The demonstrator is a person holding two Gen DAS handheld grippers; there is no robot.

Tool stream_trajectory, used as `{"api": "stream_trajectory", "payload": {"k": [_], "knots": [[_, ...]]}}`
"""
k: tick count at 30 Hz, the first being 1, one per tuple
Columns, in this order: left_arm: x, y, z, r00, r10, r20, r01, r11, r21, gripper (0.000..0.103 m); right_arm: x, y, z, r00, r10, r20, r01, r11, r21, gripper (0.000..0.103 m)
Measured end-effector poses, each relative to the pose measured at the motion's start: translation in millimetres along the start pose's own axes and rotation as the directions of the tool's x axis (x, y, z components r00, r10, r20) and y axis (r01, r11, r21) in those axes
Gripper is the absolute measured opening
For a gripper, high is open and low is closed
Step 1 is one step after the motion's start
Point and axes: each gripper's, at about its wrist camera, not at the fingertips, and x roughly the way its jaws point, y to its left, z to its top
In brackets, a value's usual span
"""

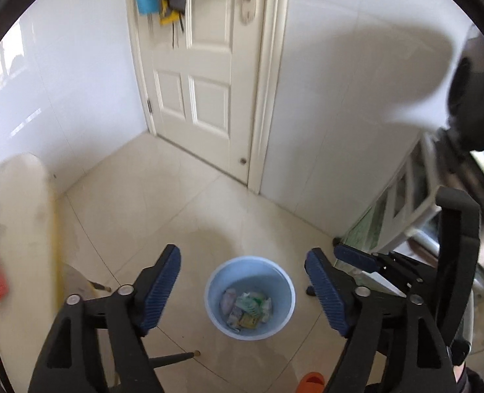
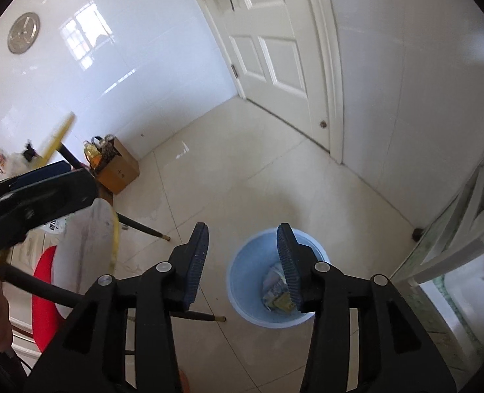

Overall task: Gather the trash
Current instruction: 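Carry the yellow bag and green wrapper to the bucket and open both grippers, then move both tools back over the table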

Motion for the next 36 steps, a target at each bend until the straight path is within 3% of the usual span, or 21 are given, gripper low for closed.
{"api": "stream_trajectory", "payload": {"k": [4,7,11,16,20,25,32,36], "knots": [[-67,6,-18,0.996,0.011,0.09,-0.012,1.0,0.0,0.091,-45,40,4,0.998,0.014,0.066,-0.01,0.999,-0.054,0.052],[-117,22,-37,0.985,0.069,0.158,-0.067,0.998,-0.016,0.102,-77,77,2,0.993,0.038,0.115,-0.026,0.994,-0.104,0.061],[-170,49,-70,0.966,0.15,0.21,-0.141,0.988,-0.058,0.102,-109,131,-4,0.984,0.086,0.153,-0.06,0.984,-0.168,0.062],[-213,89,-114,0.944,0.269,0.192,-0.244,0.959,-0.146,0.102,-123,188,-12,0.978,0.124,0.168,-0.082,0.968,-0.235,0.073],[-217,132,-143,0.924,0.371,0.092,-0.335,0.901,-0.276,0.102,-114,226,-16,0.977,0.163,0.136,-0.119,0.951,-0.286,0.074],[-195,168,-166,0.915,0.402,-0.04,-0.382,0.83,-0.406,0.102,-94,252,-20,0.979,0.188,0.083,-0.151,0.932,-0.329,0.075],[-148,187,-158,0.908,0.402,-0.118,-0.414,0.813,-0.409,0.102,-61,259,-18,0.98,0.198,0.024,-0.179,0.923,-0.341,0.075],[-135,203,-152,0.912,0.391,-0.128,-0.407,0.815,-0.412,0.096,-45,258,-11,0.98,0.2,0.004,-0.187,0.919,-0.346,0.075]]}}
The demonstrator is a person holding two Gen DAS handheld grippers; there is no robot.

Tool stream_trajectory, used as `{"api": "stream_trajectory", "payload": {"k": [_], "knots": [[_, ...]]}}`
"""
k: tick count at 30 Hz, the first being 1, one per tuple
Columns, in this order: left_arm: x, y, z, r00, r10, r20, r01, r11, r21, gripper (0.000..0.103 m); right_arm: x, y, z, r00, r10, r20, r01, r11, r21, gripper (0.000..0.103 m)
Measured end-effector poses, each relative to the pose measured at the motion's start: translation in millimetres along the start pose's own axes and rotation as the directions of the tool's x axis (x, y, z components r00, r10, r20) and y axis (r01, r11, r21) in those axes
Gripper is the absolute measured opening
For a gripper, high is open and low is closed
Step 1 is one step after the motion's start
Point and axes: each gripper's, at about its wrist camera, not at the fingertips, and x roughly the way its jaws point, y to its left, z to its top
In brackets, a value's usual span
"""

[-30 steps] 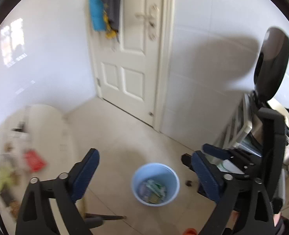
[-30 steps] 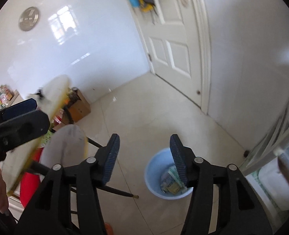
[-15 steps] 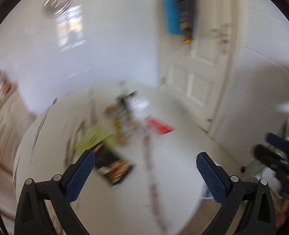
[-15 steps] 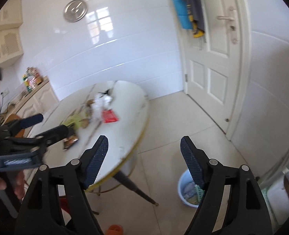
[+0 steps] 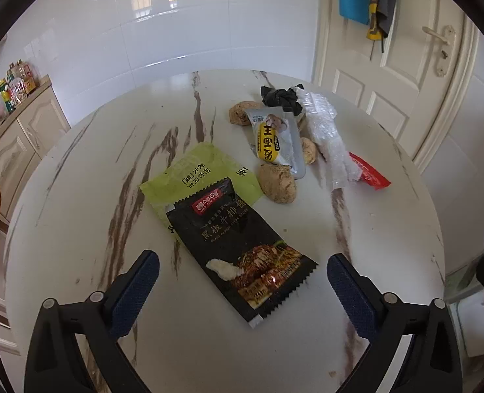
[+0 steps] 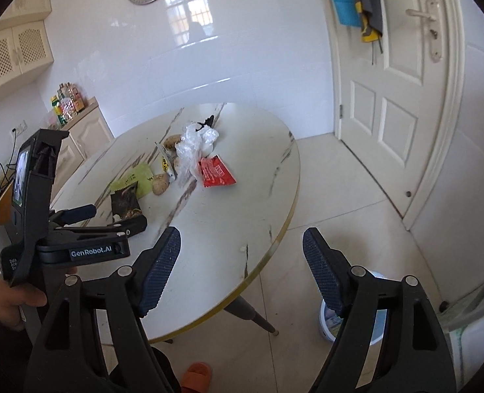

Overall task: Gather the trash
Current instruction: 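Move both tools back over the table, then grasp the black snack packet with the left gripper while the right gripper grasps the red wrapper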

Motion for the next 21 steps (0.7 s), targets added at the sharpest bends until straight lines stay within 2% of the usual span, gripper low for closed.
{"api": "stream_trajectory", "payload": {"k": [2,4,5,8,9,12,18,19,21], "knots": [[6,4,2,1.0,-0.015,-0.006,0.015,1.0,-0.001,0.094,6,-2,3,1.0,0.009,-0.002,-0.009,1.0,-0.003,0.075],[8,19,3,0.998,-0.061,-0.012,0.061,0.998,-0.006,0.086,14,-2,8,1.0,0.014,-0.005,-0.014,1.0,-0.009,0.075],[6,26,6,0.998,-0.06,-0.004,0.06,0.998,0.002,0.084,18,0,11,1.0,0.019,-0.007,-0.019,1.0,-0.014,0.075],[5,36,5,0.997,-0.083,0.006,0.082,0.996,0.038,0.072,34,5,18,0.999,0.026,-0.024,-0.027,0.999,-0.042,0.075],[3,39,4,0.996,-0.087,0.012,0.087,0.995,0.042,0.065,40,7,20,0.999,0.027,-0.032,-0.029,0.998,-0.051,0.075],[-9,55,-2,0.994,-0.106,0.021,0.105,0.993,0.058,0.052,60,15,25,0.998,0.027,-0.065,-0.032,0.996,-0.087,0.075],[-20,88,-9,0.984,-0.174,0.028,0.173,0.984,0.033,0.042,93,28,36,0.993,0.035,-0.114,-0.052,0.988,-0.146,0.075],[-21,94,-10,0.982,-0.185,0.028,0.185,0.982,0.03,0.035,98,28,37,0.992,0.038,-0.12,-0.055,0.988,-0.147,0.075],[-24,100,-13,0.989,-0.142,0.03,0.14,0.989,0.039,0.004,104,26,40,0.991,0.036,-0.132,-0.056,0.987,-0.15,0.075]]}}
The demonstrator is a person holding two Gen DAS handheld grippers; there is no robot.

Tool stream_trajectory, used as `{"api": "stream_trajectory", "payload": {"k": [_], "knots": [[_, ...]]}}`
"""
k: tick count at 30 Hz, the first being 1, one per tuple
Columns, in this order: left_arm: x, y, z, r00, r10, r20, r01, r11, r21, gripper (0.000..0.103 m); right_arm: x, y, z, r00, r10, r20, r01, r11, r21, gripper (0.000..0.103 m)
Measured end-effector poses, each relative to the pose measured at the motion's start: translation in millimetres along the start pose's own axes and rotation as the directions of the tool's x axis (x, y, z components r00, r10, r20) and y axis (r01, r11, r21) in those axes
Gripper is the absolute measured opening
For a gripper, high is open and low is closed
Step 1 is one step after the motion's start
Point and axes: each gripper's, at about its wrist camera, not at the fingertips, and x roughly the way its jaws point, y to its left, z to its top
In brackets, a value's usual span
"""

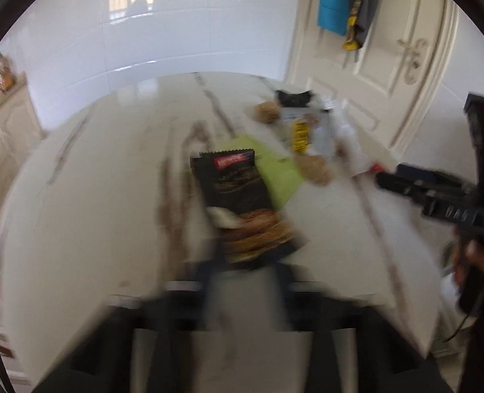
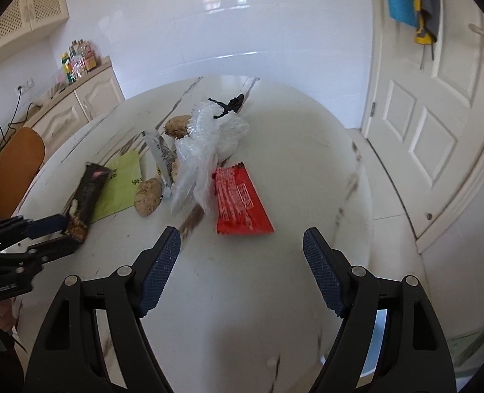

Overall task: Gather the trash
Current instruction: 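Grasp the black snack packet with the left gripper while the right gripper grasps the red wrapper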

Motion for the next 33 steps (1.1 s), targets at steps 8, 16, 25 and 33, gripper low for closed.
{"api": "stream_trajectory", "payload": {"k": [8,16,25,33], "knots": [[-13,26,-2,0.998,-0.059,-0.002,0.059,0.997,-0.056,0.023,14,6,14,0.998,-0.057,-0.019,0.055,0.995,-0.085,0.073],[-4,6,12,0.999,-0.042,0.009,0.042,0.996,-0.074,0.073,15,12,17,0.998,-0.043,-0.035,0.036,0.985,-0.171,0.034],[27,-8,34,0.998,0.054,-0.025,-0.056,0.996,-0.071,0.068,-6,4,-3,0.999,0.017,-0.03,-0.021,0.991,-0.13,0.027],[21,-9,25,1.0,0.027,0.002,-0.027,1.0,-0.007,0.025,-12,0,-11,0.999,0.042,-0.015,-0.044,0.994,-0.098,0.033]]}}
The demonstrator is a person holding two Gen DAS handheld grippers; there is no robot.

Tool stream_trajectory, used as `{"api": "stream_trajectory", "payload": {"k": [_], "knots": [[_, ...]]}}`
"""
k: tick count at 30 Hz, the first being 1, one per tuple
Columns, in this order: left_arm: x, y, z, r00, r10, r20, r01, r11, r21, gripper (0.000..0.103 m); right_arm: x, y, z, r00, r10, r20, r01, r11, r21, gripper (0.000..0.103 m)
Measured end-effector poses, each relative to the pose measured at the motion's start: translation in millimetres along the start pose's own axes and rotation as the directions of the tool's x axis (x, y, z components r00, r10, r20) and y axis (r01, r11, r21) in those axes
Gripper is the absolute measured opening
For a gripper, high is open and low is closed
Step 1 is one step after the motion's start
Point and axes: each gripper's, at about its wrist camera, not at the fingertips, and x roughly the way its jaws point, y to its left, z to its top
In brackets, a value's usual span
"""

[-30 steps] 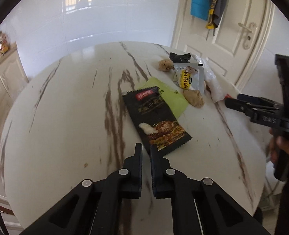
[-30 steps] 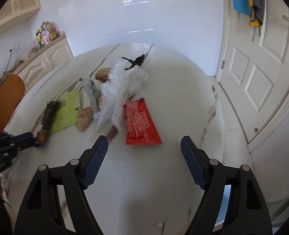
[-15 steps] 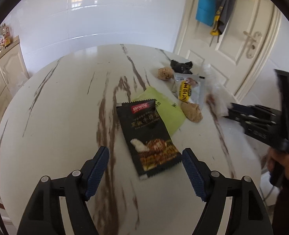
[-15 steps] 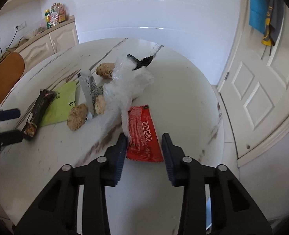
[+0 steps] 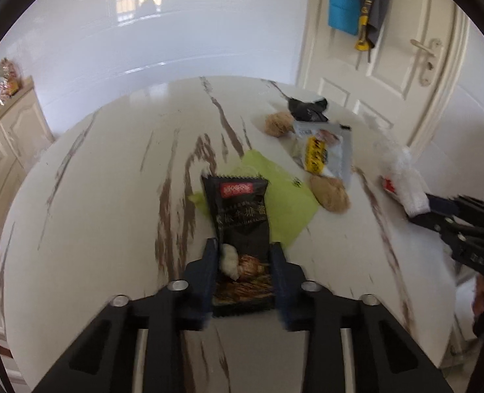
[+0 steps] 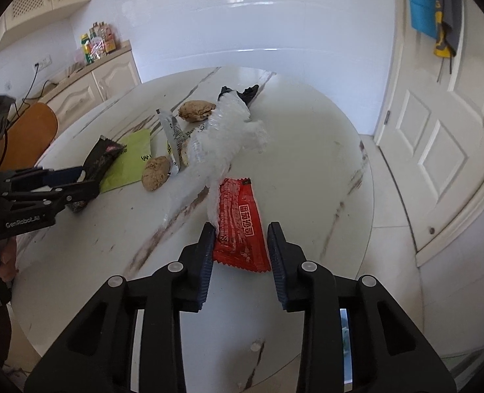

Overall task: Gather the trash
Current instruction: 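Grasp the black snack packet with the left gripper while the right gripper grasps the red wrapper, then lift the black packet and red wrapper off the table with both grippers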

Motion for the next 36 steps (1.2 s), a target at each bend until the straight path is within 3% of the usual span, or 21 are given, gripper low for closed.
{"api": "stream_trajectory", "payload": {"k": [7,11,13,22,24,25,26,30,36], "knots": [[-22,15,-21,1.0,-0.024,-0.013,0.025,1.0,0.001,0.025,-18,-8,-6,0.995,0.077,0.058,-0.079,0.996,0.043,0.041],[-35,19,-32,1.0,-0.016,-0.012,0.016,1.0,0.004,0.025,-30,-20,-4,0.994,0.003,0.105,-0.013,0.995,0.102,0.044],[-39,19,-35,1.0,-0.017,-0.01,0.017,1.0,0.001,0.025,-25,-19,0,0.995,-0.05,0.084,0.041,0.993,0.11,0.05],[-47,18,-40,0.999,-0.046,-0.007,0.046,0.999,-0.011,0.024,13,17,9,0.997,-0.073,-0.017,0.073,0.997,-0.028,0.05],[-48,18,-40,0.999,-0.053,-0.004,0.053,0.998,-0.013,0.023,15,21,9,0.996,-0.086,-0.013,0.086,0.995,-0.048,0.045],[-49,17,-40,0.998,-0.057,-0.004,0.056,0.998,-0.016,0.021,14,22,9,0.997,-0.081,-0.012,0.081,0.995,-0.053,0.028],[-51,15,-40,0.998,-0.059,0.0,0.059,0.998,-0.018,0.021,13,24,9,0.997,-0.081,-0.014,0.08,0.995,-0.061,0.021],[-57,8,-40,0.997,-0.078,0.009,0.079,0.997,-0.021,0.017,4,28,3,0.995,-0.098,0.001,0.098,0.993,-0.069,0.014],[-66,-22,-33,0.995,-0.099,0.027,0.098,0.995,0.017,0.015,-33,9,-13,0.998,-0.023,0.054,0.02,0.999,0.045,0.013]]}}
